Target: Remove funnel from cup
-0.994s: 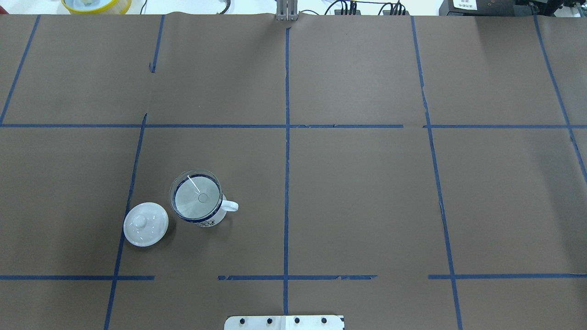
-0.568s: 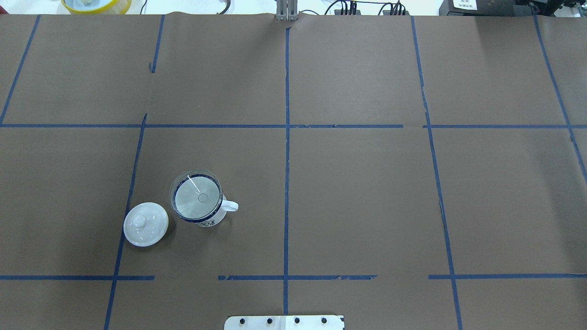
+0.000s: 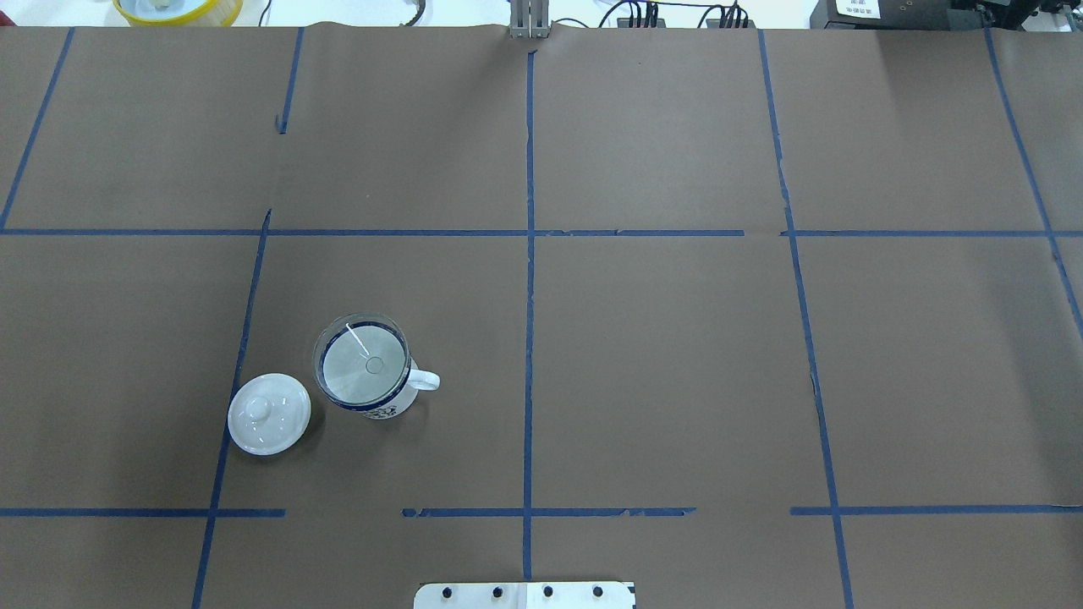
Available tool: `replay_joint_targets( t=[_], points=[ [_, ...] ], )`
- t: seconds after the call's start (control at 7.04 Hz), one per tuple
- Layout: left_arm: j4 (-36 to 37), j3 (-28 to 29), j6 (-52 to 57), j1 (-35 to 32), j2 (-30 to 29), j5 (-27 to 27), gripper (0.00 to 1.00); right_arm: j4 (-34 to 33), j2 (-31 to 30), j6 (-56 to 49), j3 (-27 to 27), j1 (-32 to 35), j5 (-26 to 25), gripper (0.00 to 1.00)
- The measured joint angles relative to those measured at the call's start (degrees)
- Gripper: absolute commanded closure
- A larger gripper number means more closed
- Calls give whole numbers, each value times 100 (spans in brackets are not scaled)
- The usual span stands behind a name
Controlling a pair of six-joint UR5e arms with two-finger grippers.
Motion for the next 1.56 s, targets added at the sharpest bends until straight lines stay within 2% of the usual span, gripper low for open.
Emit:
replay_joint_targets(
  t=[0.43,0.71,0.85,1.14,1.42,1.56],
  points=[
    [-424,-818,-1516,943,-11,-5,0,0,0,0,-3,0,0,0],
    [-1087,-1296,-3410,1953,-17,122,0,0,0,0,-1,0,0,0],
    [-1522,-1489,-4497,2507,-18,369,0,0,0,0,1,0,0,0],
    [-1816,-1825,-6492,3370,-196,800,0,0,0,0,4,0,0,0],
    [-1448,-1875,-7935,3965,-986,1024,0,0,0,0,4,0,0,0],
    [-883,-1834,-8523,4272,-1612,1217,0,0,0,0,4,0,0,0]
  ],
)
